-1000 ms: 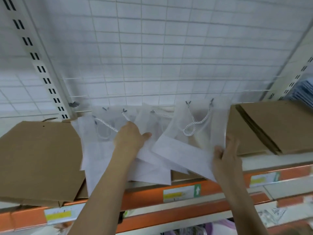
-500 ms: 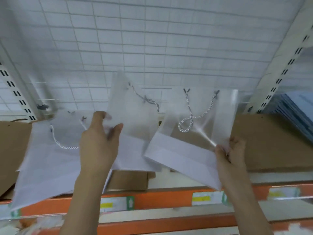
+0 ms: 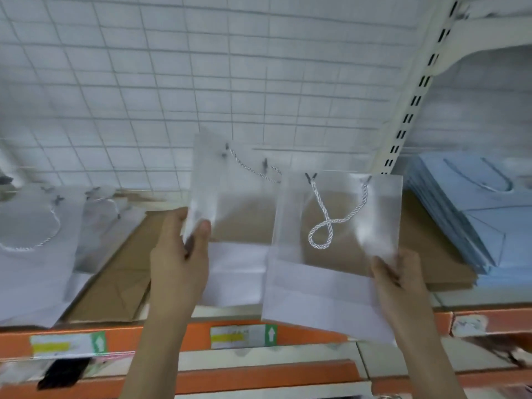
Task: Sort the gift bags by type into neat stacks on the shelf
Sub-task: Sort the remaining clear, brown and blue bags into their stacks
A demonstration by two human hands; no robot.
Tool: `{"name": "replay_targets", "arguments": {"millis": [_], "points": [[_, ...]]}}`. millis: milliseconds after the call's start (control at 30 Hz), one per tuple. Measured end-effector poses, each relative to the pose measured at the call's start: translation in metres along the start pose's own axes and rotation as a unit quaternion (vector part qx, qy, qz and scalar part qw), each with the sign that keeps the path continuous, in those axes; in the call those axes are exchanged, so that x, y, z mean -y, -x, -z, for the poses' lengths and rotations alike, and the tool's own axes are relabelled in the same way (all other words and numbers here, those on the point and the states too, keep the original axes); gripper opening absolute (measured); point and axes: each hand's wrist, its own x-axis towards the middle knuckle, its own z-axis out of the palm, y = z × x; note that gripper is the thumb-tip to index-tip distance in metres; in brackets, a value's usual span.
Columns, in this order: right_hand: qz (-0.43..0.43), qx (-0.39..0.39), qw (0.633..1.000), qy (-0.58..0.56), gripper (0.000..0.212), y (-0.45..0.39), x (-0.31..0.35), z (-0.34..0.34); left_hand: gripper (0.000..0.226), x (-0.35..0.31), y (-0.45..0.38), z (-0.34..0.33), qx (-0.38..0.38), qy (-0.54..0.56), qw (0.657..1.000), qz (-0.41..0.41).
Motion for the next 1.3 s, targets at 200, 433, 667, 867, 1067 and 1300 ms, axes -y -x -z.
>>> {"name": "replay_targets", "arguments": {"millis": [200,433,667,867,1067,1300], "points": [[-0.004,-0.045,0.999,0.014,0.012,-0.010,-0.004,0.022,0.015,-0.008,0.002,-0.034,0.047,0.010,0.999,-0.014],[0.054,-0.059,0.997,-0.004,0.012,-0.039,-0.011,0.067,0.021,-0.026,0.009,-0.078,0.045,0.067,0.996,-0.021],[0.075,-0.074,0.994,-0.019,0.016,-0.108,-0.048,0.162,0.023,-0.068,0.058,-0.177,0.013,0.108,0.994,-0.006],[0.093,-0.053,0.994,-0.020,0.017,-0.151,-0.080,0.260,0.024,-0.121,0.126,-0.265,0.006,0.138,0.990,0.039],[0.075,-0.053,0.996,-0.007,0.021,-0.184,-0.123,0.306,0.022,-0.144,0.145,-0.309,0.018,0.084,0.996,0.025],[0.057,-0.051,0.997,-0.003,0.019,-0.213,-0.138,0.323,0.017,-0.149,0.137,-0.339,0.014,0.058,0.998,0.026]]}}
